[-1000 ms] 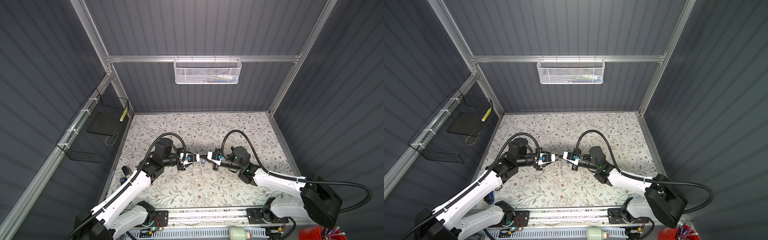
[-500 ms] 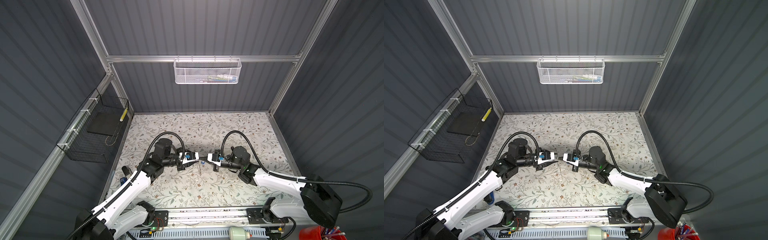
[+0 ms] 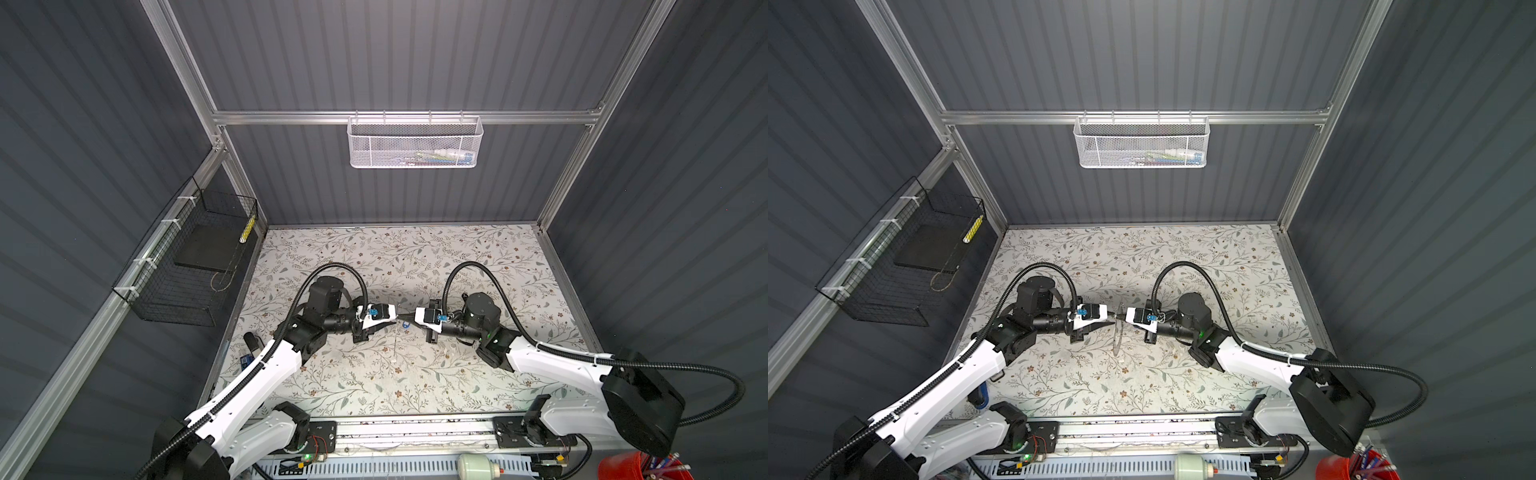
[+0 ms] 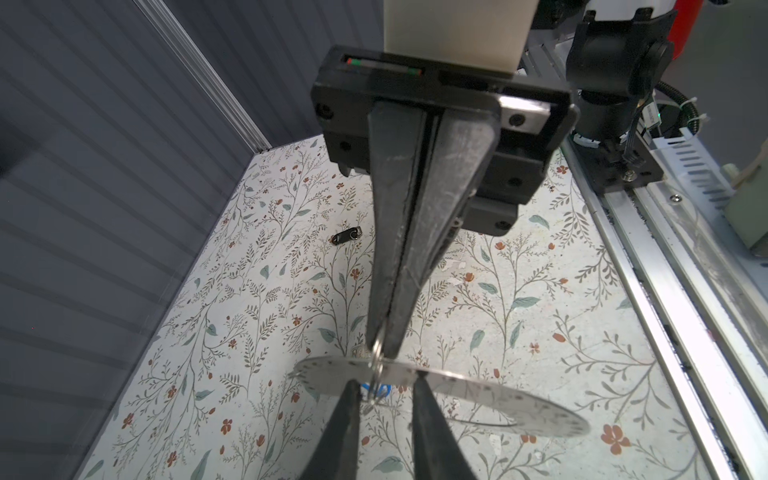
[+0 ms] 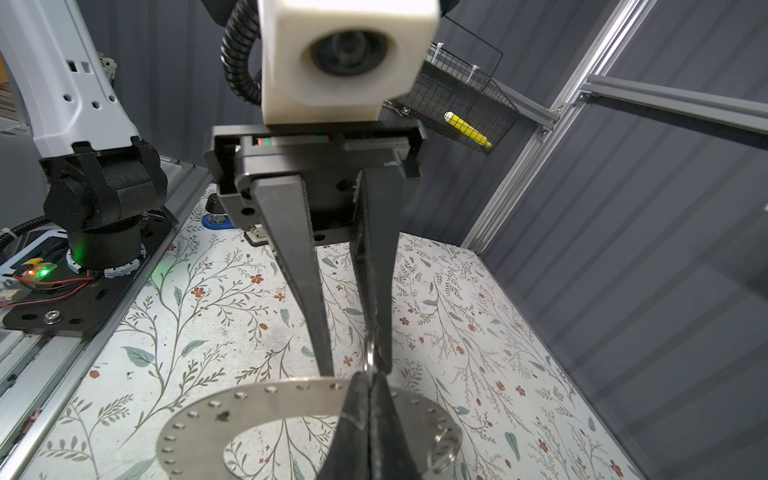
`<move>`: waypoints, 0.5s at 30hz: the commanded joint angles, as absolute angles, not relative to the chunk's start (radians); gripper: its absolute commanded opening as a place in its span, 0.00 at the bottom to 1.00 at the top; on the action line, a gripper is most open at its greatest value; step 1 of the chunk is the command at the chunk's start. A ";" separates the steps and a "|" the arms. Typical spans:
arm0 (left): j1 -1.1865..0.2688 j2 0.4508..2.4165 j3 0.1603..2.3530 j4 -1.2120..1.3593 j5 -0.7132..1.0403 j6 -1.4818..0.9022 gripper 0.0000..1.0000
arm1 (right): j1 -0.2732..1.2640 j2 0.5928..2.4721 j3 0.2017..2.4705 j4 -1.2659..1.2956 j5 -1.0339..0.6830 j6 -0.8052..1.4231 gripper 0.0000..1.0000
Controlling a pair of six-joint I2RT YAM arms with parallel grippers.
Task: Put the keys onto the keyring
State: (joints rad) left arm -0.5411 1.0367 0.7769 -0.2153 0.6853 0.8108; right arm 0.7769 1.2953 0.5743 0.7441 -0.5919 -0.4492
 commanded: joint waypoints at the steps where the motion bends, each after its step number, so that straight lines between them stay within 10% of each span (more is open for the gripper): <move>1: -0.535 1.037 0.805 -0.244 0.729 0.822 0.17 | 0.776 1.285 0.574 0.792 -0.583 -0.437 0.04; 15: -0.535 1.035 0.810 -0.244 0.720 0.826 0.20 | 0.775 1.294 0.577 0.782 -0.642 -0.436 0.04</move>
State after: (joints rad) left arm -0.5373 1.0370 0.7784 -0.2234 0.7040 0.8215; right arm 0.7769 1.2953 0.5743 0.7486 -0.6121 -0.4461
